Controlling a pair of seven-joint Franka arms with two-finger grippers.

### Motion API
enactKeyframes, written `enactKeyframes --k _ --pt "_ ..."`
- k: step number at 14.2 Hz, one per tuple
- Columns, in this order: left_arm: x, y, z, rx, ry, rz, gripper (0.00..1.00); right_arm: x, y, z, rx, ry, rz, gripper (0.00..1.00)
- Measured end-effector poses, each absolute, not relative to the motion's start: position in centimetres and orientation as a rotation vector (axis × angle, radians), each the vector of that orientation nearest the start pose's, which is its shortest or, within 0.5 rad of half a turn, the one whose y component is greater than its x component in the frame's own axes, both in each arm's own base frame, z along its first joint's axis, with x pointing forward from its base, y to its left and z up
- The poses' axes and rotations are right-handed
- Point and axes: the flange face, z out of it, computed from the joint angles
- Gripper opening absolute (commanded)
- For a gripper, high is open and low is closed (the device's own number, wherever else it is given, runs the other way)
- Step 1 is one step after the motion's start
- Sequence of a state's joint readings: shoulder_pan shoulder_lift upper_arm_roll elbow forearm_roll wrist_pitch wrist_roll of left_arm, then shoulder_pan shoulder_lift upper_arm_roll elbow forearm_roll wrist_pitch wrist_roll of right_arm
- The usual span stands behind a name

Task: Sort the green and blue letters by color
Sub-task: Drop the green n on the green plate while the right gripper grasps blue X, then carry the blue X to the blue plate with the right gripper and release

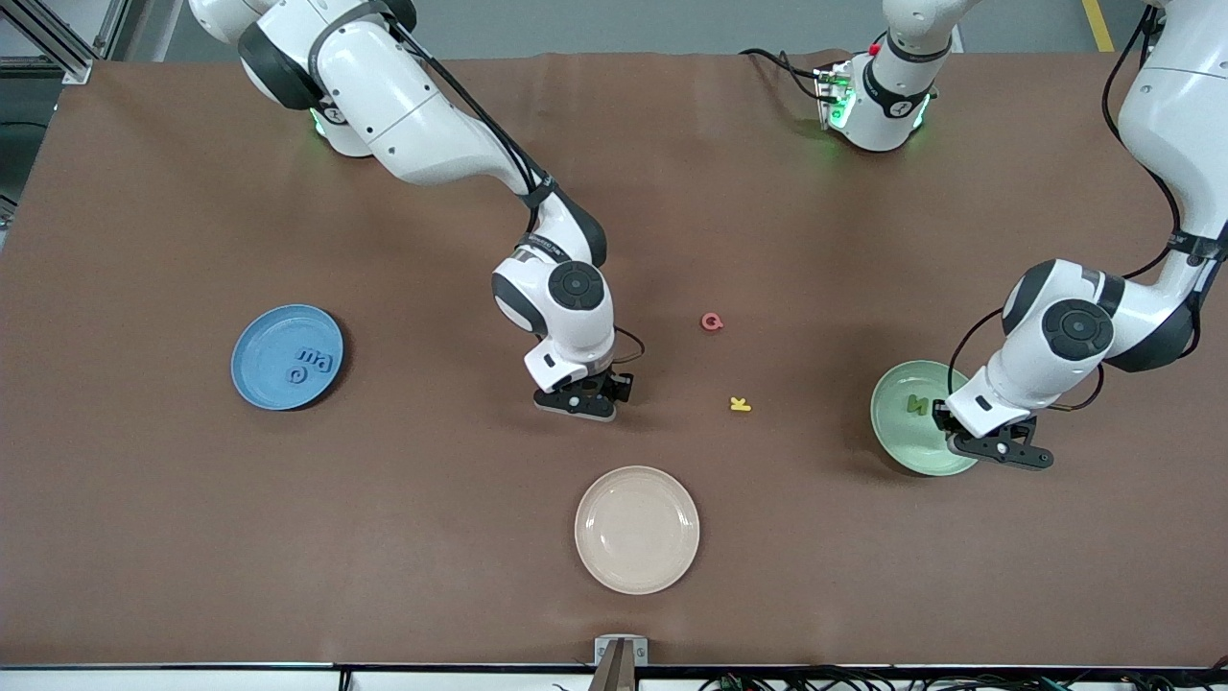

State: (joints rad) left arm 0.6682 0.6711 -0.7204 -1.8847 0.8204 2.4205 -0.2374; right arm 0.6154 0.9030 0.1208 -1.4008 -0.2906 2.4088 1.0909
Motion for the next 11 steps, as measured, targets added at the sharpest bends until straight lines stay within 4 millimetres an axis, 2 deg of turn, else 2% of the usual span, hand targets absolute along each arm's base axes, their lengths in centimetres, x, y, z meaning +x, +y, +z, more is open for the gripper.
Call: enactKeyframes --k 2,3,6,9,11 --pt "63.7 1.8 22.4 -2.983 0.465 -0.184 0.01 56.2 48.2 17.5 -3.091 0.3 -0.255 0.48" --pt "63.6 2.7 22.1 -2.985 0.469 -0.176 0.01 56.2 48.2 17.5 -3.092 0.297 -0.256 0.39" --pt "63.2 3.6 21.5 -2.991 0.474 -0.157 0.02 56.2 48.4 17.8 -3.084 0.273 -0.267 0.0" --pt "62.9 2.9 21.2 -2.995 0.492 -0.148 0.04 56.3 48.3 17.9 -3.085 0.274 -0.267 0.0" --pt "62.6 2.4 20.9 -2.998 0.505 -0.138 0.1 56.6 48.0 18.0 -3.085 0.272 -0.27 0.0"
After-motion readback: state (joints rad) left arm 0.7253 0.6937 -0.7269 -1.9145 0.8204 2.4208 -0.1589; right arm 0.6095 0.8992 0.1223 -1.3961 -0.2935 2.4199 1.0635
